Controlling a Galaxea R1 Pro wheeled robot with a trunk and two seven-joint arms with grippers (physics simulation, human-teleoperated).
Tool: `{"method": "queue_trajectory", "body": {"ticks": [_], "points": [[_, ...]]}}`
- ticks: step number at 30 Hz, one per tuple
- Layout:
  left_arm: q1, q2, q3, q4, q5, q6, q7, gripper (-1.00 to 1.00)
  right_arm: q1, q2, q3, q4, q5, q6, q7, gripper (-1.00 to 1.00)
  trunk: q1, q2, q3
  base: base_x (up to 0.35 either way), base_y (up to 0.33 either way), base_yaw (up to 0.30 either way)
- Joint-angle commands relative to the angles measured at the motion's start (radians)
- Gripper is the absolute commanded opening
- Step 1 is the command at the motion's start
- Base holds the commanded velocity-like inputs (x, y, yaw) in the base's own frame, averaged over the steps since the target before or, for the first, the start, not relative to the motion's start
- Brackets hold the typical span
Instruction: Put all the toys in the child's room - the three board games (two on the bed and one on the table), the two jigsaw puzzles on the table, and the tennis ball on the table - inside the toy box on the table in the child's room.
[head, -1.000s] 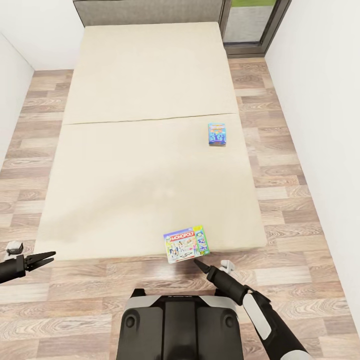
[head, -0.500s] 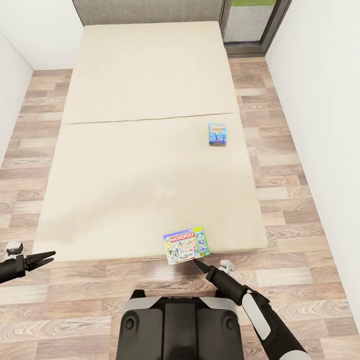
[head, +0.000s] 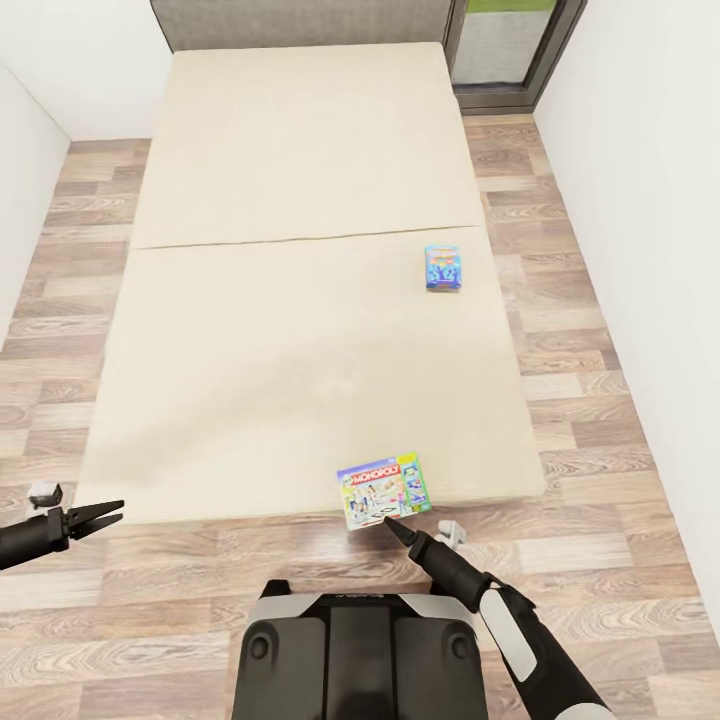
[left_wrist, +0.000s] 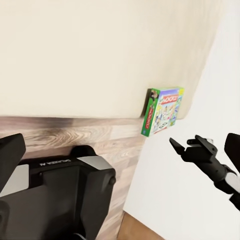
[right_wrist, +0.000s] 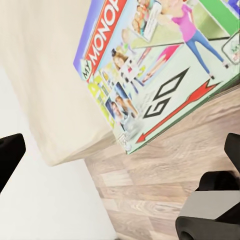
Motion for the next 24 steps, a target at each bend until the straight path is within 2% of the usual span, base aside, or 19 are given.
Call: {"method": "queue_trajectory", "body": {"ticks": [1, 19, 24], "points": [[0.0, 0.001, -0.004, 0.0, 0.004, 0.011, -0.003, 1.0, 0.0, 0.0, 0.0, 0.0, -0.011, 0.009, 0.0, 1.0, 0.0, -0.001, -0.001, 0.0, 0.185, 0.0], [0.0, -0.001, -0.004, 0.001, 0.003, 0.011, -0.006, 1.0, 0.0, 0.0, 0.0, 0.0, -0.011, 0.009, 0.001, 1.0, 0.0, -0.001, -0.001, -0.059, 0.254, 0.0], [0.0, -0.001, -0.004, 0.001, 0.003, 0.011, -0.006, 1.0, 0.0, 0.0, -0.001, 0.0, -0.011, 0.01, 0.001, 1.0, 0.0, -0.001, -0.001, -0.022, 0.141, 0.0]]}}
